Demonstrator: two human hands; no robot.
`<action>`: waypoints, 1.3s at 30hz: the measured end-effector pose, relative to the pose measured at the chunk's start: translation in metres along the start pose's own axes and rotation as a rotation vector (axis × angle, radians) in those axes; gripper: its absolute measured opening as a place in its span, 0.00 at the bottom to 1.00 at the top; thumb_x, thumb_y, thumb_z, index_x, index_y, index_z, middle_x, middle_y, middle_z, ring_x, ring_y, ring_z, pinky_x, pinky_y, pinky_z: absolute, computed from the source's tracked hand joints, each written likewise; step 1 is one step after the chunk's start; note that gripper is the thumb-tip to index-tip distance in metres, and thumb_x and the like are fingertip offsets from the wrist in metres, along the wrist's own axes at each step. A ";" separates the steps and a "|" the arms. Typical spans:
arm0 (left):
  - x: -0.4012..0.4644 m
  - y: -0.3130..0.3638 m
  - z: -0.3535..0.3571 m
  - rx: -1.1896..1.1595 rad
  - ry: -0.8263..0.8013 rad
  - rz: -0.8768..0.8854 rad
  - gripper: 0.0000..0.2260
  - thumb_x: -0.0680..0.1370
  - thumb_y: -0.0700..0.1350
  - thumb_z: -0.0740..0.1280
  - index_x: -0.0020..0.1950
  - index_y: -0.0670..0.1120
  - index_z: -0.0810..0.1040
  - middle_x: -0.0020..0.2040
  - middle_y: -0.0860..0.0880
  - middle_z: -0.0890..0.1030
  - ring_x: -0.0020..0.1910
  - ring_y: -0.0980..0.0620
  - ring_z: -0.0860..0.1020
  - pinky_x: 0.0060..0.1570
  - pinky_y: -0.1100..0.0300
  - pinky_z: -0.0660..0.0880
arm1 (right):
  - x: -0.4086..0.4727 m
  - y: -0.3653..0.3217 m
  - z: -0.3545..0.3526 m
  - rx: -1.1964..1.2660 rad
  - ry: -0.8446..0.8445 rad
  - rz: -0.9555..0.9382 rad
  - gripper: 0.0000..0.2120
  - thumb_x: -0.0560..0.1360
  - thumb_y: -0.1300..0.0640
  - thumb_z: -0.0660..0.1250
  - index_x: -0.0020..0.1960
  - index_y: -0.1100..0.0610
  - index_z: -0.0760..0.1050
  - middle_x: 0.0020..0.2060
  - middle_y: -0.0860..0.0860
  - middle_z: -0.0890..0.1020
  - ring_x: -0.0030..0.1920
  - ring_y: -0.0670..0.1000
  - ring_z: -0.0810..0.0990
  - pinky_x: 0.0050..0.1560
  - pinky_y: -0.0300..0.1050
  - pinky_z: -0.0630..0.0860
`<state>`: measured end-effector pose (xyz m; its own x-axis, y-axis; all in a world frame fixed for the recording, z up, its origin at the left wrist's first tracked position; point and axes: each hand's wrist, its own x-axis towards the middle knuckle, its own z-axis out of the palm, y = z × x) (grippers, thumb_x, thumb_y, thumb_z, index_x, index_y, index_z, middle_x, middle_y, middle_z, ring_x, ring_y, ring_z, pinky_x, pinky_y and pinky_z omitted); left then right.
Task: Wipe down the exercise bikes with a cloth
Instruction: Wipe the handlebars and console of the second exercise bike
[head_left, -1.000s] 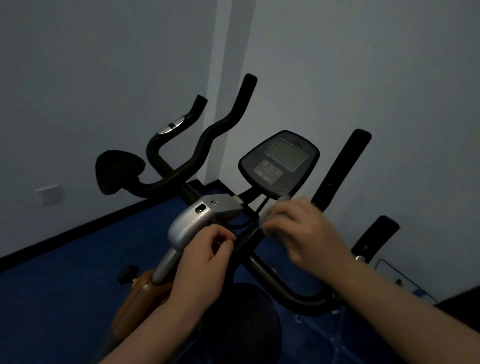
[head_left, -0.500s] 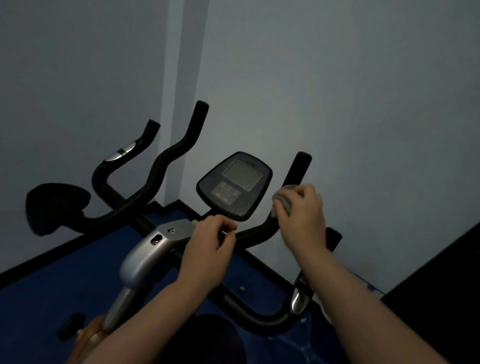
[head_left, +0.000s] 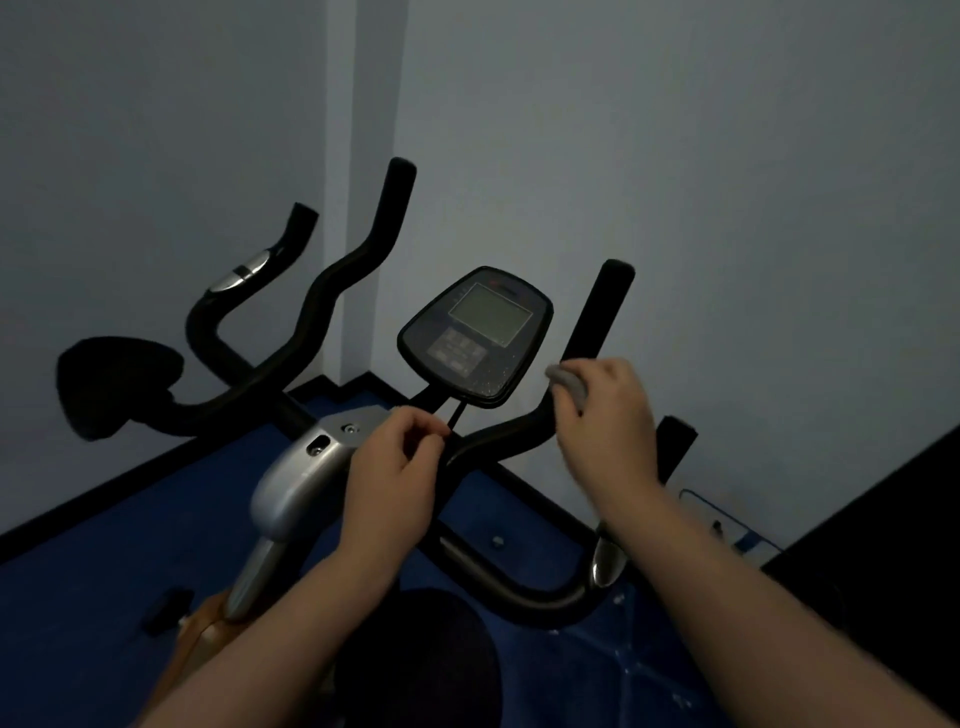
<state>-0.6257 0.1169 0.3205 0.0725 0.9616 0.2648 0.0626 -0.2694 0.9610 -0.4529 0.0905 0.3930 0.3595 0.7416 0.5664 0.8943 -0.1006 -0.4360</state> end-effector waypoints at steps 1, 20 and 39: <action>-0.003 -0.001 -0.002 -0.017 -0.010 -0.002 0.10 0.74 0.41 0.64 0.39 0.56 0.78 0.38 0.58 0.81 0.36 0.62 0.78 0.35 0.73 0.71 | -0.012 -0.004 0.007 0.006 0.025 0.047 0.11 0.78 0.57 0.64 0.58 0.55 0.79 0.52 0.52 0.73 0.54 0.51 0.73 0.46 0.39 0.67; -0.017 -0.008 -0.013 -0.142 0.050 -0.054 0.06 0.73 0.42 0.63 0.41 0.52 0.77 0.41 0.48 0.80 0.42 0.49 0.79 0.42 0.57 0.74 | -0.018 -0.017 0.009 0.134 -0.253 -0.074 0.07 0.74 0.53 0.68 0.51 0.52 0.80 0.48 0.47 0.72 0.46 0.44 0.73 0.43 0.33 0.67; -0.016 -0.006 -0.015 -0.206 0.059 -0.097 0.06 0.77 0.45 0.60 0.42 0.49 0.76 0.40 0.49 0.79 0.40 0.52 0.78 0.41 0.57 0.72 | -0.068 -0.051 0.025 0.175 -0.547 -0.299 0.09 0.74 0.54 0.68 0.54 0.48 0.80 0.47 0.43 0.72 0.46 0.41 0.72 0.44 0.32 0.68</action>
<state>-0.6425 0.1041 0.3121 0.0175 0.9854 0.1693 -0.1381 -0.1653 0.9765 -0.5295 0.0621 0.3594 -0.1278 0.9563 0.2629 0.8616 0.2383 -0.4482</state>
